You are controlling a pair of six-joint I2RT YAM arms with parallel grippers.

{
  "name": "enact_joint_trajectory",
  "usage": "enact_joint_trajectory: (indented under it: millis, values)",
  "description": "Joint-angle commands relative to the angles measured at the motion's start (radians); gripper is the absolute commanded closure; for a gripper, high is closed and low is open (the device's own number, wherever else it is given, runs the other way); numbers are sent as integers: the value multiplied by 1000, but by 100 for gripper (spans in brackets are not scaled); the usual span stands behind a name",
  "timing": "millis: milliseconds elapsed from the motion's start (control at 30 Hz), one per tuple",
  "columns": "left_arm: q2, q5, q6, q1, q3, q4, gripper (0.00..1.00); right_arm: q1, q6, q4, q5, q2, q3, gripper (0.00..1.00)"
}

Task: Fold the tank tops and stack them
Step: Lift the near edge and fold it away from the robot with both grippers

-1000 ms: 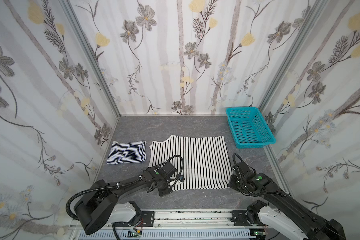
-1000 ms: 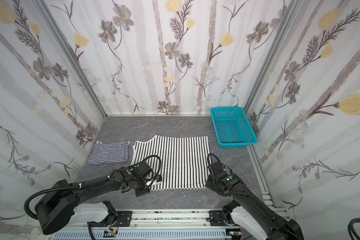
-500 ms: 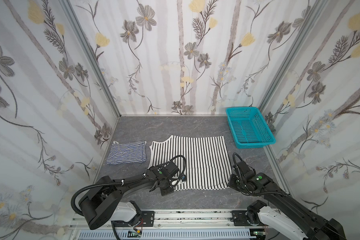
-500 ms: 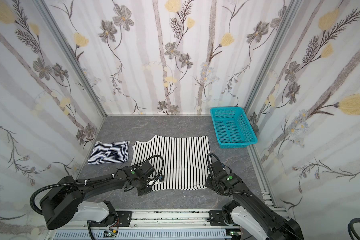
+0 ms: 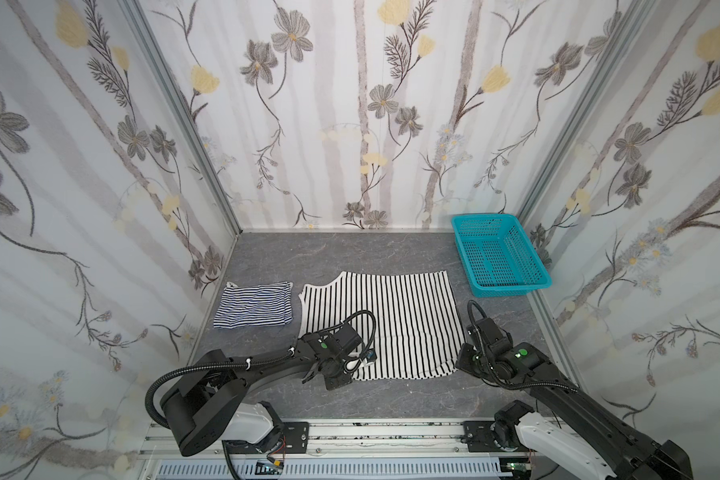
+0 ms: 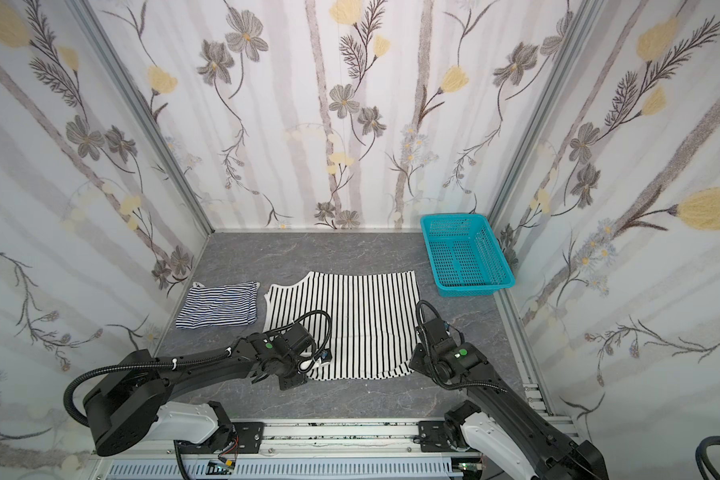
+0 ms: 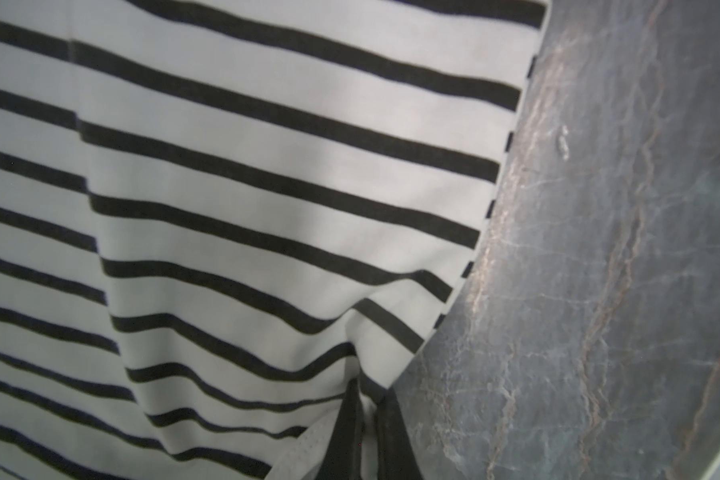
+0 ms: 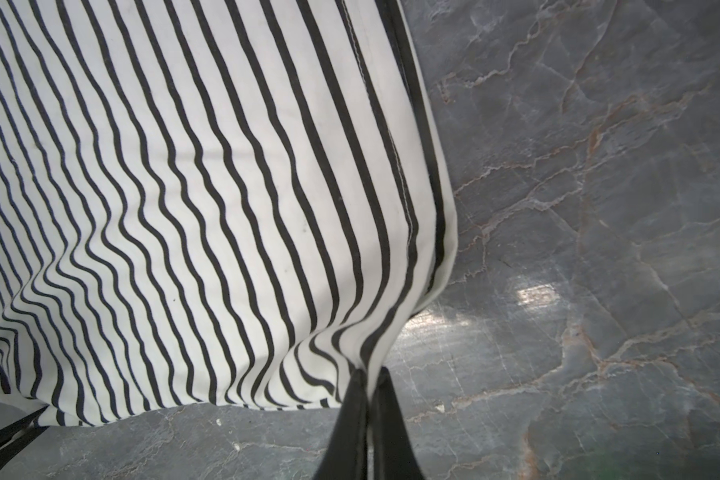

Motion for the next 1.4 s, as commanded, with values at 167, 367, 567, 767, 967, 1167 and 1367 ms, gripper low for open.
enact_joint_trajectory:
  millis: [167,367,567,767,967,1167,1367]
  values:
    - [-51,98,65,-13,-1,-182,100,-36,-31,-51,46,-24,52,100]
    - [-48,26,93,-11,20,-191,100,-59,-70,-45,37,12,103,100]
    - [-27,21,98,40,81,-170,100,-72,-98,-21,40,58,130,100]
    - [2,25,135,112,148,-166,100,-110,-151,10,41,114,157,100]
    - [49,25,183,180,221,-166,99,-156,-216,42,43,193,203,100]
    - [101,59,195,229,290,-165,98,-186,-261,87,45,278,250,100]
    - [172,58,207,254,336,-155,96,-213,-295,141,46,377,285,100]
